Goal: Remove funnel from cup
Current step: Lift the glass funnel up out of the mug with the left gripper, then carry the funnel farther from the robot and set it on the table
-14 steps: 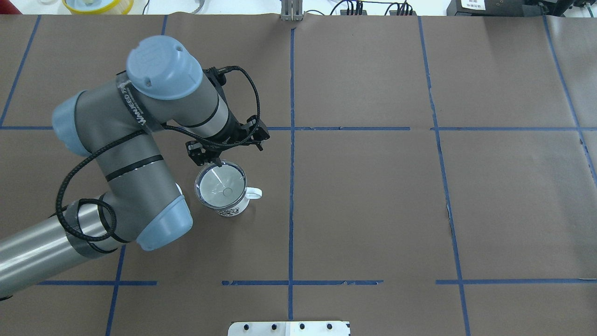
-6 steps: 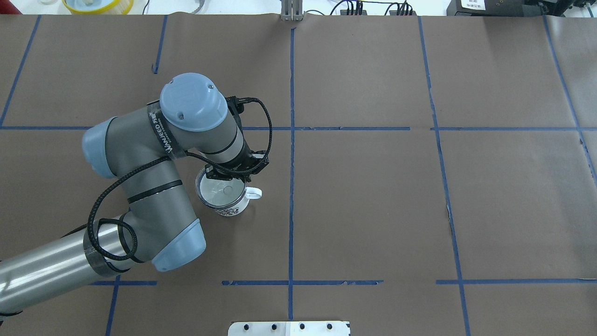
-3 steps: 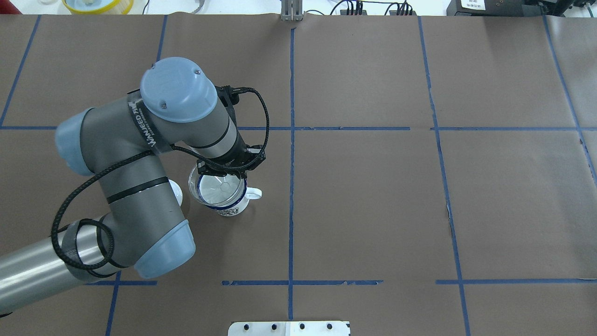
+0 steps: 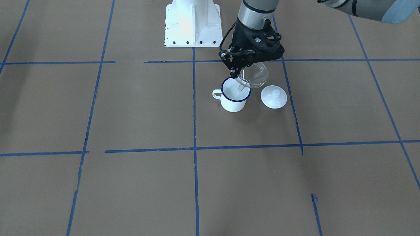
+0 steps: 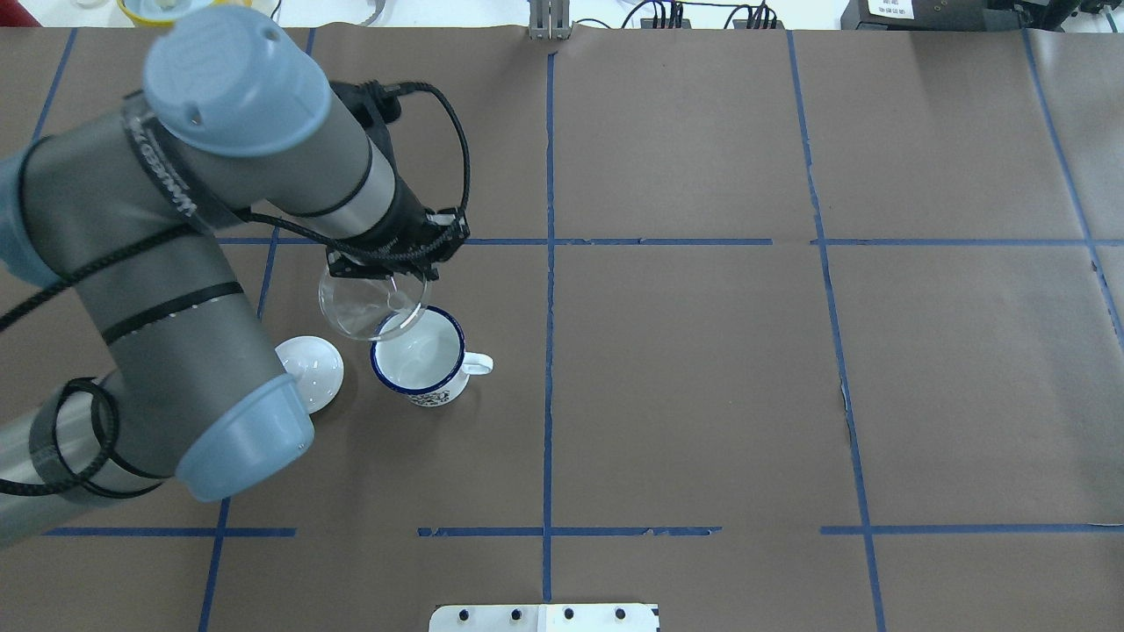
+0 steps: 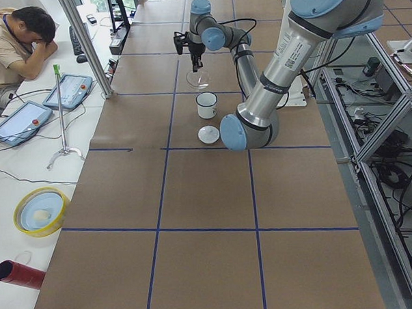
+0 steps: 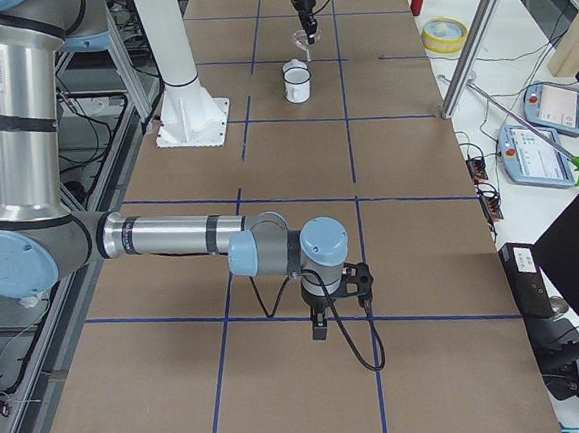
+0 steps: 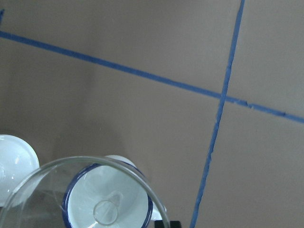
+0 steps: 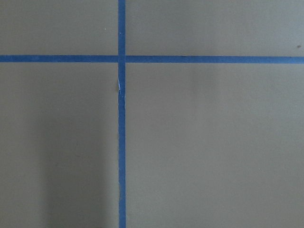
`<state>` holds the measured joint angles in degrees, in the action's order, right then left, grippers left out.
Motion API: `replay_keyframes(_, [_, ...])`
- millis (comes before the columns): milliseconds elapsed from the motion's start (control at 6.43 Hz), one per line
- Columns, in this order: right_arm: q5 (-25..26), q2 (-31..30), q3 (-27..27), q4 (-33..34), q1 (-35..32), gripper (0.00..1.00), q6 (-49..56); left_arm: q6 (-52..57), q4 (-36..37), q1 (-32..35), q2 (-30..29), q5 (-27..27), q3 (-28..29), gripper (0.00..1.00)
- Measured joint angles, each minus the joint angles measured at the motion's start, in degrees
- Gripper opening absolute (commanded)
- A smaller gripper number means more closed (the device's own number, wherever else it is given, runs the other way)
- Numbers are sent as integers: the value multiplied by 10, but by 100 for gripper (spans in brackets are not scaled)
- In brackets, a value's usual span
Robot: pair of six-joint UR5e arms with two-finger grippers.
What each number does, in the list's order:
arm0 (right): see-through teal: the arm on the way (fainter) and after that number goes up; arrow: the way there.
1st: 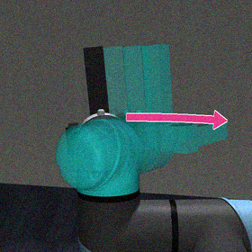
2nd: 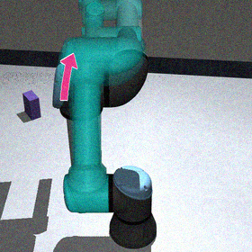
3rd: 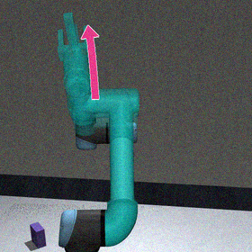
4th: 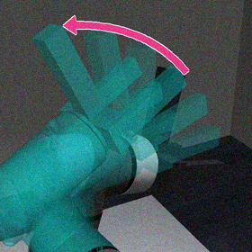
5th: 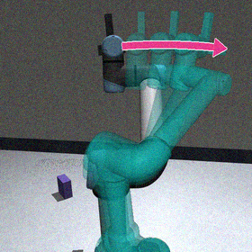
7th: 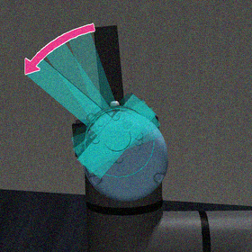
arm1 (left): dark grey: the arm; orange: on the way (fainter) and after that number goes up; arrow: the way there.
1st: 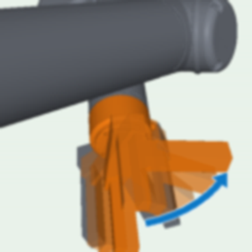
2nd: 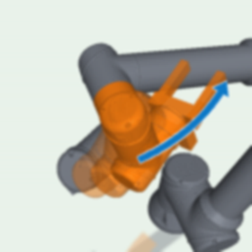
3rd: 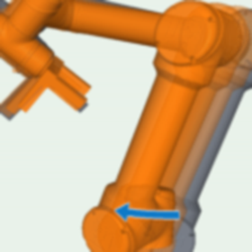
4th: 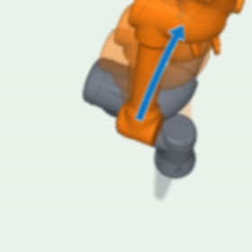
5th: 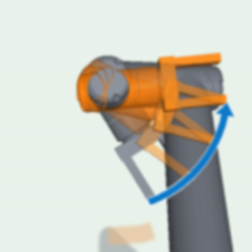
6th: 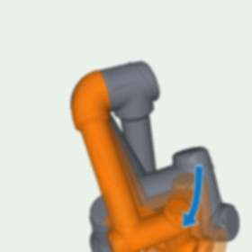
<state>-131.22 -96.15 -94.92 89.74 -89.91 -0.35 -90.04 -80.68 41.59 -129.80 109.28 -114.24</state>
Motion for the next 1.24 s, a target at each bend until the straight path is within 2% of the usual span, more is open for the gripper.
replay_keyframes(156, [0,0,0,0,0,100,0,-110,-92,14,10,-54,11,0])
replay_keyframes(311, [0,0,0,0,0,100,0,-212,-195,19,20,-114,46,0])
replay_keyframes(622, [0,0,0,0,0,100,0,-375,-387,20,31,-235,176,0])
replay_keyframes(933, [0,0,0,0,0,100,0,-441,-568,19,39,-332,341,0])
replay_keyframes(1089, [0,0,0,0,0,100,0,-447,-623,17,40,-358,407,0])
replay_keyframes(1244, [0,0,0,0,0,100,0,-448,-656,13,40,-367,448,0])
